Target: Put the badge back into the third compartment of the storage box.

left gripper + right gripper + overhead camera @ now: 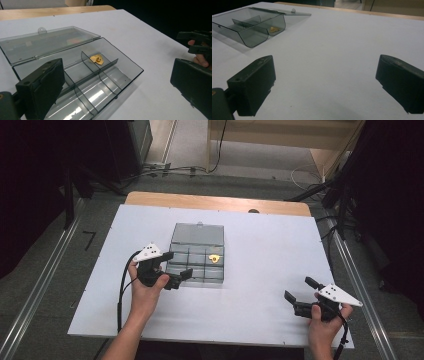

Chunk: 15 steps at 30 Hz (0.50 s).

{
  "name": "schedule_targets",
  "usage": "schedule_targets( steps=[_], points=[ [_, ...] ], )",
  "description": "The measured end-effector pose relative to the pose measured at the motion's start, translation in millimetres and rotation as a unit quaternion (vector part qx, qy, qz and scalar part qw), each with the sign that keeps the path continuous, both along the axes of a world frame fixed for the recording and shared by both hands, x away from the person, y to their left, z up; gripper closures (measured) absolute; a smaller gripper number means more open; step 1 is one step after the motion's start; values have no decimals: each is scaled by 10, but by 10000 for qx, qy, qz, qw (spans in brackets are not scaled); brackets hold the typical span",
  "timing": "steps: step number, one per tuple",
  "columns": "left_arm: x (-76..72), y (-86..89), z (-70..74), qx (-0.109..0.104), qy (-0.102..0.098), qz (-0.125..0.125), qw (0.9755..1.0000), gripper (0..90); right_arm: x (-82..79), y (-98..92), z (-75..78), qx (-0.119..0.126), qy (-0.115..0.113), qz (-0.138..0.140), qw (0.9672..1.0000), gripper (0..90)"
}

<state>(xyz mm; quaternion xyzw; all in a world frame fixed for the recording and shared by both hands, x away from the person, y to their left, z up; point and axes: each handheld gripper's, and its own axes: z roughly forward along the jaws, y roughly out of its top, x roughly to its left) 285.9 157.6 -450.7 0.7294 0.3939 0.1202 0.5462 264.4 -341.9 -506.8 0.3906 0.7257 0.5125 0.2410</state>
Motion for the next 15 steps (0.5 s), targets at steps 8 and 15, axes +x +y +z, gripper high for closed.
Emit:
schedule_targets(
  steps=[8, 15],
  points=[
    [-61, 96, -67, 32, 3, 82, 10000, 0, -1, 0, 0, -9, 1, -7, 10000, 12],
    [-137, 198, -126, 40, -43, 172, 9998, 0, -2, 1, 0, -11, 1, -12, 10000, 12]
  ],
)
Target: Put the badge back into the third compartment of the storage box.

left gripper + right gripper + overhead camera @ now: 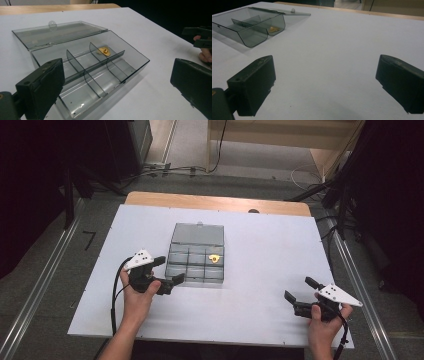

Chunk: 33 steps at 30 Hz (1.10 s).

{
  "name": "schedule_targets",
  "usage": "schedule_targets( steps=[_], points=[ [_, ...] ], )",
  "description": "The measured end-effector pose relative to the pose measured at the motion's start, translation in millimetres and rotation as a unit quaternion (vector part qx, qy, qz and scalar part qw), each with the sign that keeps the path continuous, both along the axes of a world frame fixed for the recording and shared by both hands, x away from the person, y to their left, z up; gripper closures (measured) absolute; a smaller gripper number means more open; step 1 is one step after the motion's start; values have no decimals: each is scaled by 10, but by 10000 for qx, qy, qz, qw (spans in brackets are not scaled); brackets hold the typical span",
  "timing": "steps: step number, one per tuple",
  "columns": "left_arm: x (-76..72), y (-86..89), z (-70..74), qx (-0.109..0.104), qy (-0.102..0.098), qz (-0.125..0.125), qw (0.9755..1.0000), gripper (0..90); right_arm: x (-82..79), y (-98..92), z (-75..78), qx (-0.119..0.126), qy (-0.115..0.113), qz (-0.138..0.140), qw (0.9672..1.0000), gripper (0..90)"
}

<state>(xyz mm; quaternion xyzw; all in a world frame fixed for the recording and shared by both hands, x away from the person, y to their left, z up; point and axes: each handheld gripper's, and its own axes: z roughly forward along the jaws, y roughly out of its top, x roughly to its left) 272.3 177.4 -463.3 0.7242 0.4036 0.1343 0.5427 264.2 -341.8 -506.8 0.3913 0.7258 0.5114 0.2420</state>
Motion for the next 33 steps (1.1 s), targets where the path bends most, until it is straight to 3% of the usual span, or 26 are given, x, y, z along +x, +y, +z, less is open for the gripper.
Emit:
schedule_targets(
  steps=[24, 33],
  points=[
    [-236, 429, -162, 60, -219, 326, 9992, 0, -5, 2, 1, -16, 8, -32, 10000, 12],
    [-309, 578, -267, 32, -189, 392, 9990, 0, -4, 2, 0, -16, 7, -21, 10000, 12]
  ],
)
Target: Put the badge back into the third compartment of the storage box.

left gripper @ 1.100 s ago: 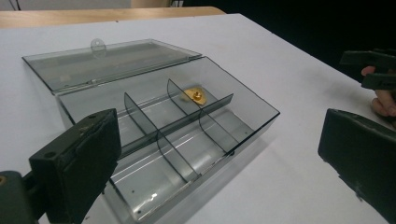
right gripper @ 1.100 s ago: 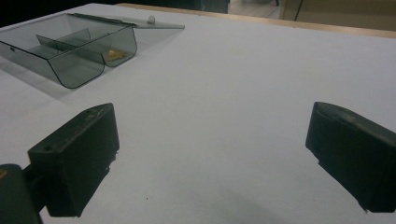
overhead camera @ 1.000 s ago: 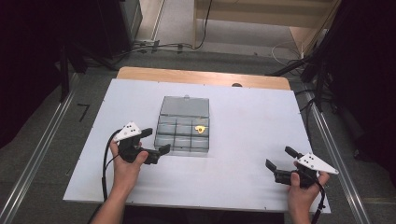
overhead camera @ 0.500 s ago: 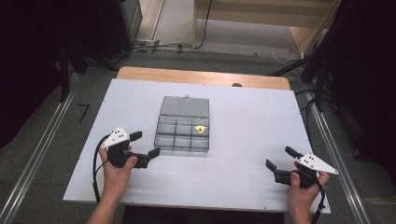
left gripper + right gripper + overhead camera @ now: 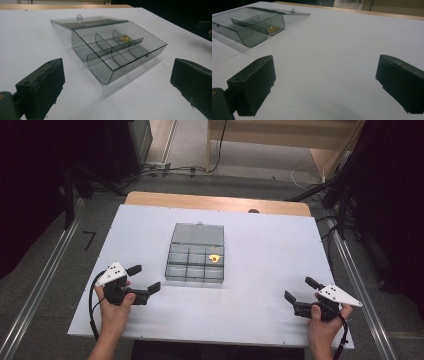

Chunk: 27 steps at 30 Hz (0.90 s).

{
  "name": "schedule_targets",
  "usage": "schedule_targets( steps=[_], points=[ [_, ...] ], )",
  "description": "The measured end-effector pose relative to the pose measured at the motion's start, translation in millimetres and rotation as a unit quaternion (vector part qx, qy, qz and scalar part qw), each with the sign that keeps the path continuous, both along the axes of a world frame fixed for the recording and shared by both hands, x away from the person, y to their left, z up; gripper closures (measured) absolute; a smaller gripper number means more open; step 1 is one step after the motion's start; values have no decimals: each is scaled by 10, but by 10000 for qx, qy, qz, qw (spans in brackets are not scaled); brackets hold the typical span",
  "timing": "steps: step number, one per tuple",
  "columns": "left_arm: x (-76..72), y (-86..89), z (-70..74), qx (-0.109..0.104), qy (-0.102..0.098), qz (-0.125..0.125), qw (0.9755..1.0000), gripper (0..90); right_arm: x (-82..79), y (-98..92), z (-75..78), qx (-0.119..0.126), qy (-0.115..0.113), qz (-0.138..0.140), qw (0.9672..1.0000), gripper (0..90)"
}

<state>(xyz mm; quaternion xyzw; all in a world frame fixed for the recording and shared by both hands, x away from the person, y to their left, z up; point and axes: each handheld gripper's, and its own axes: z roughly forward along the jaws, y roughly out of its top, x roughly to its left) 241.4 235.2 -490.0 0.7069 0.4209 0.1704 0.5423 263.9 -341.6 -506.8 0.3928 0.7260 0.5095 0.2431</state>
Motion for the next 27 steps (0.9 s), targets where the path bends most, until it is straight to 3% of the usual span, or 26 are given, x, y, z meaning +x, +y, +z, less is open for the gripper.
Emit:
schedule_targets(
  steps=[19, 27],
  points=[
    [-94, 431, -105, -43, -35, 365, 9993, 1, 8, -1, -1, 8, -14, 46, 10000, 12],
    [-107, 516, -129, -87, -109, 405, 9991, 0, 10, 1, 0, 2, -5, 57, 10000, 12]
  ],
)
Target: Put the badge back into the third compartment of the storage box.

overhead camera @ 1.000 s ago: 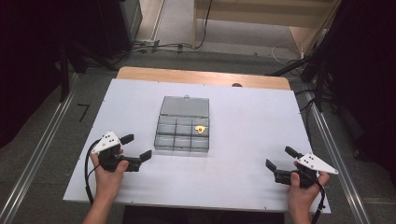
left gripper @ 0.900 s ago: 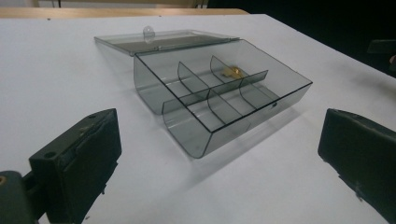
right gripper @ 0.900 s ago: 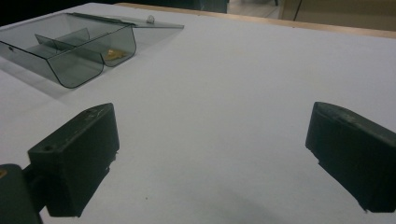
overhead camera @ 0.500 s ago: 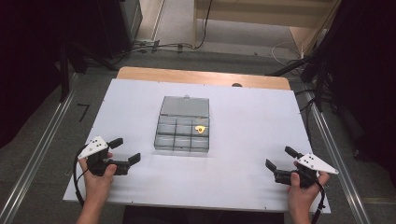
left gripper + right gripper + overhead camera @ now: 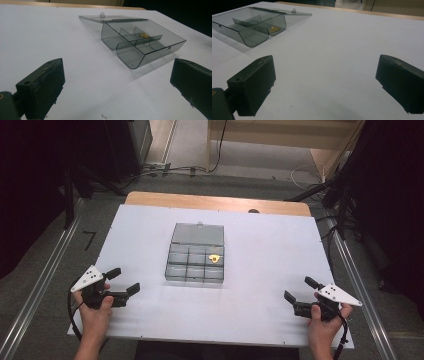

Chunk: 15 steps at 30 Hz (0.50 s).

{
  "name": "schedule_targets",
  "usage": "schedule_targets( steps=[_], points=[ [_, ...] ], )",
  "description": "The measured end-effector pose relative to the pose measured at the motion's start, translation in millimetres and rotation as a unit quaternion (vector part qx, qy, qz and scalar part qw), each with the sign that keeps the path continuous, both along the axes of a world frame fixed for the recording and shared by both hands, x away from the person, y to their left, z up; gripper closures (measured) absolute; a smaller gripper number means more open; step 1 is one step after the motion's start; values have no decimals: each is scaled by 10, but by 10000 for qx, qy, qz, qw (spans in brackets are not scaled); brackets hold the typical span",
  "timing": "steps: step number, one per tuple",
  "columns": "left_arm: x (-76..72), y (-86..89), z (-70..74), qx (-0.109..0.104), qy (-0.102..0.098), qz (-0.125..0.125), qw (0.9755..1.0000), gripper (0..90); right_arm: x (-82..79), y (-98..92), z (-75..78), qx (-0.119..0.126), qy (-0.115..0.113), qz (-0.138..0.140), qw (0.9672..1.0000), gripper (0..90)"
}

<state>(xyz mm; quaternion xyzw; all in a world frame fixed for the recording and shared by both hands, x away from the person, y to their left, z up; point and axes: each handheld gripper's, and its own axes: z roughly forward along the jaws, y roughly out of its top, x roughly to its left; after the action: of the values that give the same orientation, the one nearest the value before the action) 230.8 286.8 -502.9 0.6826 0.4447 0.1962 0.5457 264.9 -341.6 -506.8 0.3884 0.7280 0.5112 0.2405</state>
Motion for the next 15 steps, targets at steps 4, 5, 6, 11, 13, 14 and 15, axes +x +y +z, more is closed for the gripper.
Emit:
schedule_targets(
  steps=[4, 5, 6, 11, 13, 14, 15],
  points=[
    [-15, 59, 0, -79, -106, -3, 9999, 0, 1, 0, 0, 5, 7, -15, 10000, 12],
    [-19, 75, -3, -127, -133, 7, 9998, 0, 1, -1, 0, 4, 9, -16, 10000, 12],
    [-19, 93, -14, -162, -166, -5, 9997, 0, 2, 0, 0, 0, 11, -19, 10000, 12],
    [-27, 105, -57, -276, -275, 69, 9992, 0, 3, 3, -1, -13, 10, -24, 10000, 12],
    [-30, 95, -63, -249, -275, 103, 9993, 0, 3, 1, -2, -16, 15, -41, 10000, 12],
    [-33, 93, -65, -251, -290, 113, 9992, 0, 3, 0, -2, -10, 12, -49, 10000, 12],
    [-36, 92, -65, -255, -291, 121, 9992, 0, 3, -1, -3, -9, 11, -58, 10000, 12]
  ],
)
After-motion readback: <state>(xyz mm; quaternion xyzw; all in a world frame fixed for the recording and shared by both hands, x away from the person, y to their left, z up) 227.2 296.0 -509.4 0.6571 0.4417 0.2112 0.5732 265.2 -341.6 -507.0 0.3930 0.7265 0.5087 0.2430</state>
